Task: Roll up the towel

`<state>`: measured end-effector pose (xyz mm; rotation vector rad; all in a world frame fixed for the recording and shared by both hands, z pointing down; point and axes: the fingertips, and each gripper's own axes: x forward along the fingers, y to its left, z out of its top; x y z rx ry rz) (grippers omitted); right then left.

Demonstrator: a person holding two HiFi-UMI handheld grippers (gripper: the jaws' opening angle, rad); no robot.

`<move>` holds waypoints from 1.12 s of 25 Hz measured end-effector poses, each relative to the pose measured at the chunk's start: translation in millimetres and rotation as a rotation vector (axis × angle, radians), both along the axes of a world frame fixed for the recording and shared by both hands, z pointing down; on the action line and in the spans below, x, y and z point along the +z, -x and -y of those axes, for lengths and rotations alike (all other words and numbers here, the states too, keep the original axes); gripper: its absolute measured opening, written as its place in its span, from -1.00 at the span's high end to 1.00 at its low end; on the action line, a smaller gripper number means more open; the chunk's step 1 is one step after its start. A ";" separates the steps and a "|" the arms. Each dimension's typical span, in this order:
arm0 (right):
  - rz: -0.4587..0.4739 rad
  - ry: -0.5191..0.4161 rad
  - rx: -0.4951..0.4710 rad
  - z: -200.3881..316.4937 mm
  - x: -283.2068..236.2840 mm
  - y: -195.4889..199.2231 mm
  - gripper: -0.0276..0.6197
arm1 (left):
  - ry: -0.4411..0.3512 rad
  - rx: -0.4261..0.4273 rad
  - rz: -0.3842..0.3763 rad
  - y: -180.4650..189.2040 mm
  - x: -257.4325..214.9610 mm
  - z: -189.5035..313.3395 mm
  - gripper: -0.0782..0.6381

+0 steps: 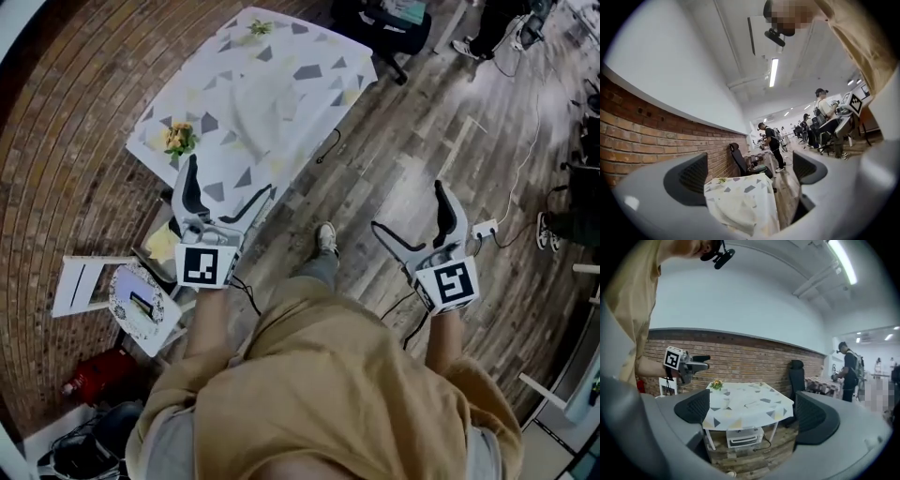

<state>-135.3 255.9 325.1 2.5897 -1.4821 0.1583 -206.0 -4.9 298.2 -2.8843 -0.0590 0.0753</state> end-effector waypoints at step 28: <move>0.021 0.012 -0.779 252.8 -11.4 -277.2 -0.75 | 0.045 -0.648 0.059 -158.2 -8.7 108.4 -0.88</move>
